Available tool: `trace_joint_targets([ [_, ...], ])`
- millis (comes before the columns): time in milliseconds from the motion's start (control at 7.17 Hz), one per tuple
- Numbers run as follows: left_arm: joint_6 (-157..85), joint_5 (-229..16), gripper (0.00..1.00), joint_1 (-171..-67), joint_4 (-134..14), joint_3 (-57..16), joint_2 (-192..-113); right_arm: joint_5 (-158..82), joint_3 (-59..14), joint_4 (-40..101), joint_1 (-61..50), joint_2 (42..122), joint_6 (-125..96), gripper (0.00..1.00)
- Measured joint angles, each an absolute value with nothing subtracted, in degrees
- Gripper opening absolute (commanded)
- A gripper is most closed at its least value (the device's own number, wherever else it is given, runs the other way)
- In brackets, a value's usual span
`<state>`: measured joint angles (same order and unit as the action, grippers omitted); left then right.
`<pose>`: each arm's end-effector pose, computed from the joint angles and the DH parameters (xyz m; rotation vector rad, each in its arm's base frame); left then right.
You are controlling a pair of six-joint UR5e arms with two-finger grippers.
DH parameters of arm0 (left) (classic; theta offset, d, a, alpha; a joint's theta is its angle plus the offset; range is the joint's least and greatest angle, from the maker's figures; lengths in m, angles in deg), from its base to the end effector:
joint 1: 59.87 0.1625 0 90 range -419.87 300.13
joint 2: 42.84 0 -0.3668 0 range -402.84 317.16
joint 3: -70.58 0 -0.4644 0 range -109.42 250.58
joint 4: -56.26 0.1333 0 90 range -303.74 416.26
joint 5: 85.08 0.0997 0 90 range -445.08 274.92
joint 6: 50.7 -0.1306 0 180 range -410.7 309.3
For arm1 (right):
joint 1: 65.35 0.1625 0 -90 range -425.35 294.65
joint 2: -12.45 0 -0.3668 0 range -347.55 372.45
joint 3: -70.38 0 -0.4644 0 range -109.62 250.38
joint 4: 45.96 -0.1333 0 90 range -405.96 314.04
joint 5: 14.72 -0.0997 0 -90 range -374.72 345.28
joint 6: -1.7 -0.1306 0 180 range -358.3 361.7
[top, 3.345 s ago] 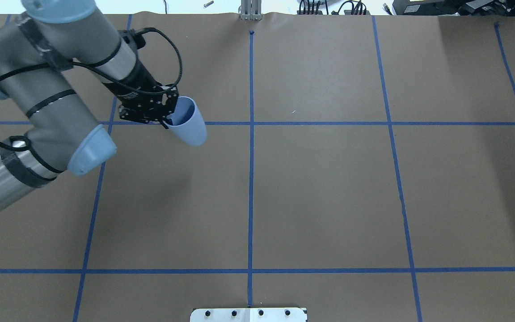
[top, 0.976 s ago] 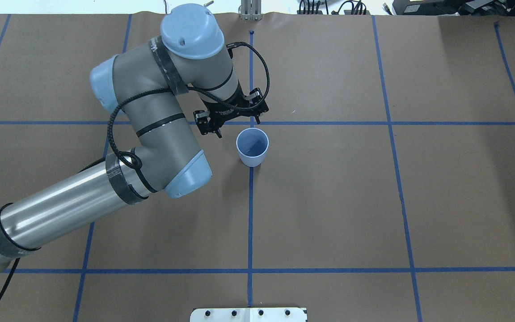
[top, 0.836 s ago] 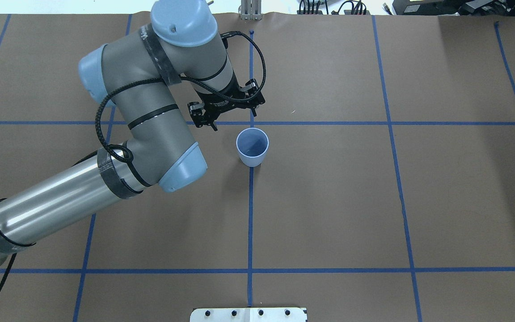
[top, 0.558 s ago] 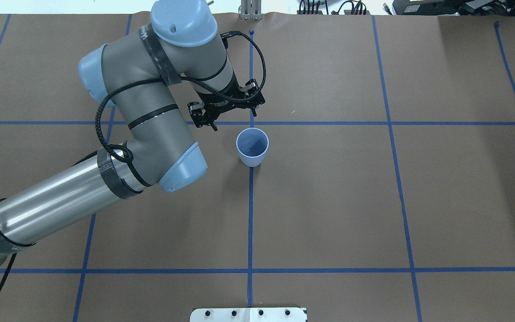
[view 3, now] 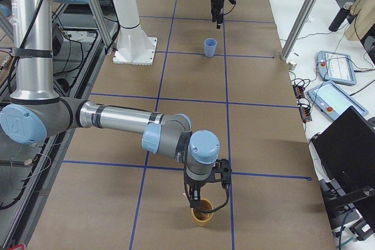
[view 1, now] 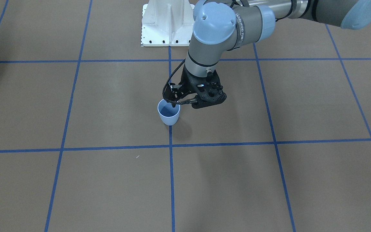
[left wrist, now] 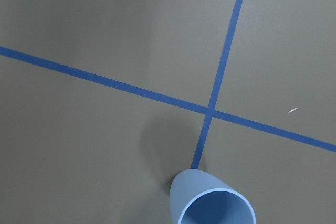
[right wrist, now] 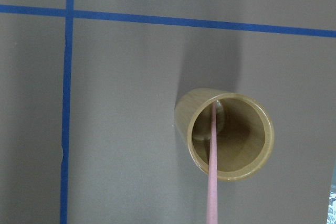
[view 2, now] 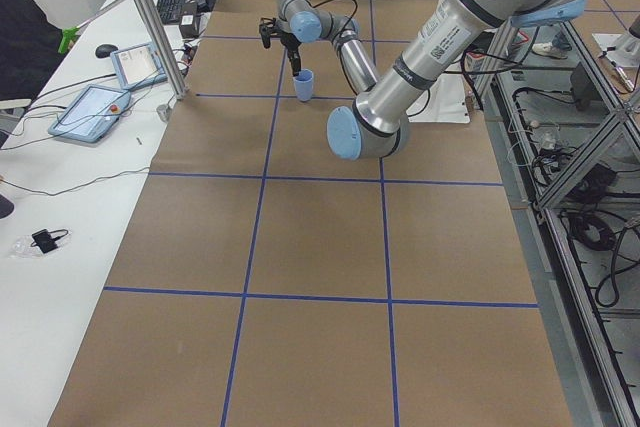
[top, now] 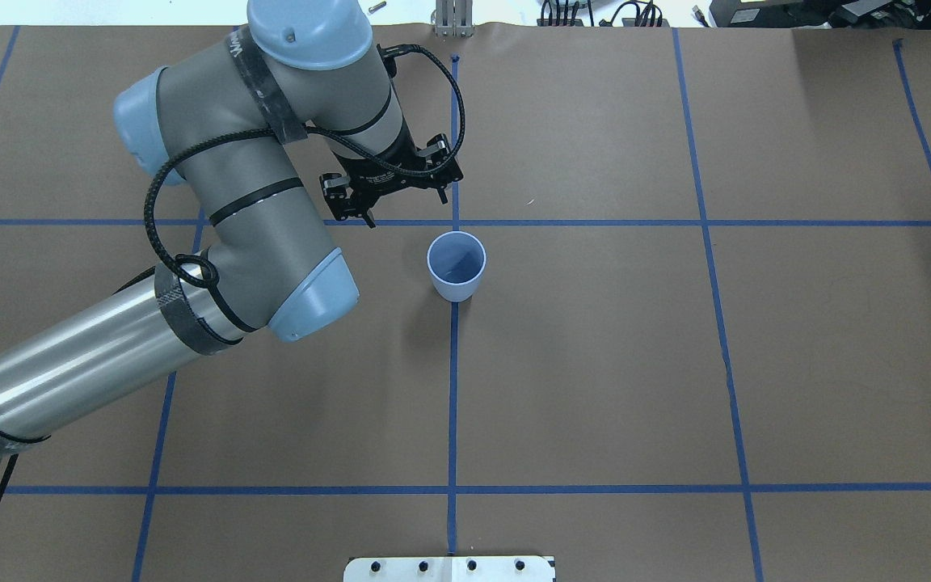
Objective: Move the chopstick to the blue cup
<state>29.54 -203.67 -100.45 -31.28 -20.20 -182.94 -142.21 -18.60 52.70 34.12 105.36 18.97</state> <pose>0.5056 -0.5263 0.0390 -0.0726 0.9495 -0.2861 0.1385 -0.5035 0.6835 -0.0554 -0.6829 -0.0589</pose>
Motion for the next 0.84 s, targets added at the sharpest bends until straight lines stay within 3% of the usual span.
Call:
trace_joint_targets([
  [139,29.5,-203.6,0.98,-100.4,-31.3,-20.3,-182.9,-142.4,-16.7,52.7,34.1,104.9,18.9,1.00],
  [558,29.5,-203.5,0.98,-100.4,-31.3,-20.5,-182.5,-143.1,-13.2,52.7,34.1,104.0,18.9,0.78],
  [836,29.5,-203.4,0.98,-100.4,-31.3,-20.5,-182.2,-143.6,-12.0,52.7,34.1,104.2,18.9,0.73],
])
